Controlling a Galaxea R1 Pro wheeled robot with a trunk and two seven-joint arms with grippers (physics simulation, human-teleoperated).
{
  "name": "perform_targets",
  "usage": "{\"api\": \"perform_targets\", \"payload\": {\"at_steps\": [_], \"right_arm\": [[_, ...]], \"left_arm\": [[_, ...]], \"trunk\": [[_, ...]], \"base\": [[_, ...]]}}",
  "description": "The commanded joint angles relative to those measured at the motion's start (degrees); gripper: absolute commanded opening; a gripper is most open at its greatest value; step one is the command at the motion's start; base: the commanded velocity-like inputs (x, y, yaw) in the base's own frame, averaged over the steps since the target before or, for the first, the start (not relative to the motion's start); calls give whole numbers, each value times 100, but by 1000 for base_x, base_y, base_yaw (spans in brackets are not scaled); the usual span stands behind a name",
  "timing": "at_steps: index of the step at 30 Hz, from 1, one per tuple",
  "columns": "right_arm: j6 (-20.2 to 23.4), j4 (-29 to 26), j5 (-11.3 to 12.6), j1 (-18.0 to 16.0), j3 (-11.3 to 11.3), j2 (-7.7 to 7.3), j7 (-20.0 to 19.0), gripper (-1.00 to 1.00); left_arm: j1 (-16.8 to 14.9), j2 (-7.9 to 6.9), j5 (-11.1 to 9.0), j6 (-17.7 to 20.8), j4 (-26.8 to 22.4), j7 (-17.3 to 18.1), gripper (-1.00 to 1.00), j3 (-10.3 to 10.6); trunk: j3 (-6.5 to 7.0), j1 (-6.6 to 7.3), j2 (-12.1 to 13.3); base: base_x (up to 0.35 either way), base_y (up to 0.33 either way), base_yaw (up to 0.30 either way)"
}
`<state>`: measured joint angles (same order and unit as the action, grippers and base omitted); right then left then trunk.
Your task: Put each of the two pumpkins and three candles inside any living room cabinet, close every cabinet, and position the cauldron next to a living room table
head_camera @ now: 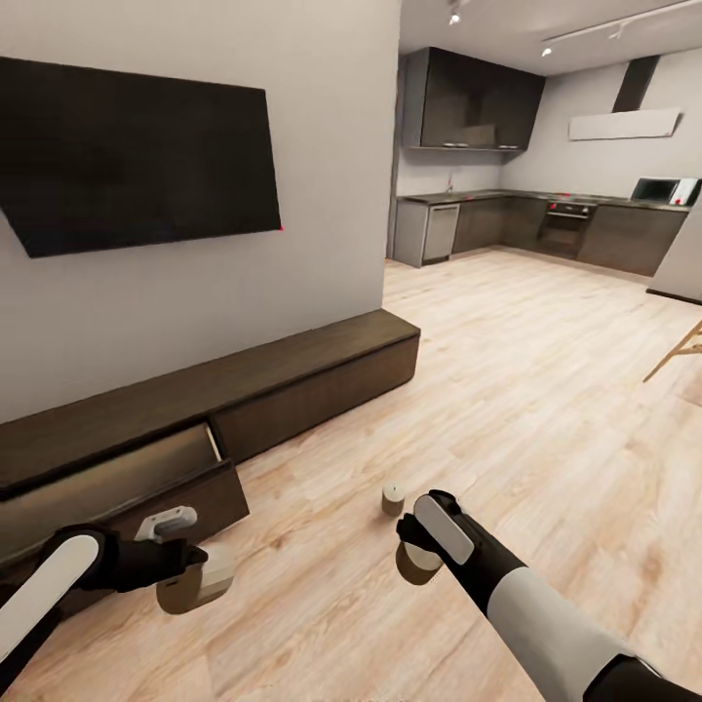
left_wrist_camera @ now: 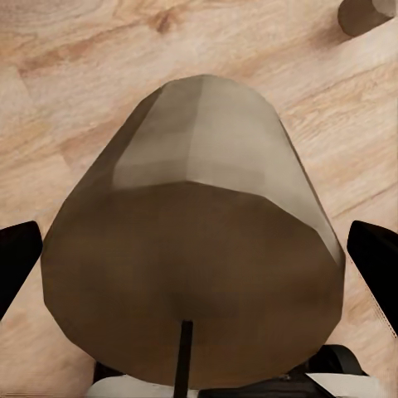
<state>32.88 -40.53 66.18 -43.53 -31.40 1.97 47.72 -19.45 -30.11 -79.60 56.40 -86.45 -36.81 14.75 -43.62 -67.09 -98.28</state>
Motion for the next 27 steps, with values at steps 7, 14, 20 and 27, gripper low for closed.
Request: {"api": "perform_targets", "payload": {"at_steps": [7, 14, 20, 27], "right_arm": [[28, -14, 18, -7, -25, 108, 44, -100], [174, -16, 18, -7, -33, 138, 27, -100], [183, -24, 18, -7, -33, 139, 18, -100], [184, -25, 18, -7, -33, 146, 5, -100]], "left_arm": [[-2, -4, -96, 1, -3, -57, -100, -100], [-4, -4, -116, 3, -3, -55, -100, -128], [-3, -9, -123, 3, 3, -55, -100, -141], [0, -8, -141, 6, 6, -53, -100, -370]], "trunk": [[121, 156, 279], [246, 310, 560], [354, 442, 800], [480, 596, 1081]], "base": [[-40, 31, 288], [-2, 1, 288], [0, 59, 288], [0, 135, 288]]}}
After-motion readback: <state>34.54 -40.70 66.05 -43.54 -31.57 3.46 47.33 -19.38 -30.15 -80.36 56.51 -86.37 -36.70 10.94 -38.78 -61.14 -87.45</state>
